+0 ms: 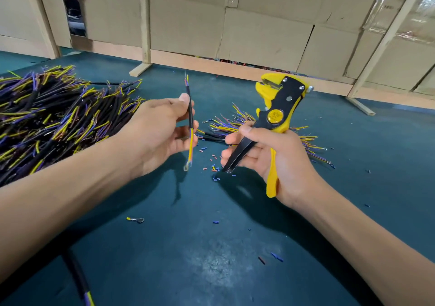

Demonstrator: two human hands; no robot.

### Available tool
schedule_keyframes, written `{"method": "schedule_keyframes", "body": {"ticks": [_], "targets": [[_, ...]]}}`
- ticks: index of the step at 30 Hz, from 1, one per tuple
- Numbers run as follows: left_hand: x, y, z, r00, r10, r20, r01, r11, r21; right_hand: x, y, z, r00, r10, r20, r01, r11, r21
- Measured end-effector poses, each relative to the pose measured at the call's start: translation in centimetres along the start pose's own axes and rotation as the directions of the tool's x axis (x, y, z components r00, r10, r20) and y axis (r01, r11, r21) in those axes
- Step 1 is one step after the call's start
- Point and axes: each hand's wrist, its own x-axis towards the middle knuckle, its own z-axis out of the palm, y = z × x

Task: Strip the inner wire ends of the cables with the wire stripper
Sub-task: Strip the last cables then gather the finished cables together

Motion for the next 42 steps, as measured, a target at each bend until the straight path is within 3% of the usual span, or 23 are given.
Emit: {"method": "schedule_keyframes", "body": {"ticks": [5,9,13,16,20,24,30,35,42], "targets": [[-0.6,0.5,0.7,0.987,0.158,0.034,-0.147,0.966,-0.211,-0.7,0.0,1.2,0.988,0.024,0.15,-0.016,0.998,-0.059],[-1.0,0.5,1.1,0.975,0.207,0.074,-0.187,0.957,-0.221,-1.1,0.1,1.6,0.979,0.01,0.204,-0.006,1.0,-0.017],[-1.2,0.3,1.0,0.948,0.275,0.162,-0.259,0.96,-0.109,-1.0,-0.1,1.5,0.979,-0.002,0.204,0.0,1.0,0.009],[-1.3,0.1,0.9,0.9,0.323,0.292,-0.353,0.934,0.055,-0.9,-0.4,1.4,0.991,-0.042,0.125,0.037,0.999,0.036],[-1.7,-0.5,0.7,0.842,0.291,0.455,-0.44,0.858,0.265,-0.4,-1.6,0.9,0.989,-0.15,-0.022,0.151,0.985,0.088],[-2.2,-1.3,1.1,0.821,0.231,0.522,-0.439,0.841,0.317,-0.3,-2.9,0.2,0.976,-0.203,-0.076,0.211,0.97,0.12],[-2.5,-1.3,1.3,0.829,0.211,0.517,-0.423,0.843,0.333,-0.3,-3.2,0.0,0.964,-0.248,-0.1,0.257,0.962,0.089],[-3.0,-1.5,1.9,0.83,0.337,0.445,-0.486,0.828,0.28,-0.4,-2.9,0.3,0.949,-0.29,-0.126,0.293,0.956,-0.001],[-3.3,-1.1,2.0,0.77,0.519,0.371,-0.638,0.634,0.437,-0.5,-2.7,0.7,0.938,-0.327,-0.112,0.327,0.945,-0.018]]}}
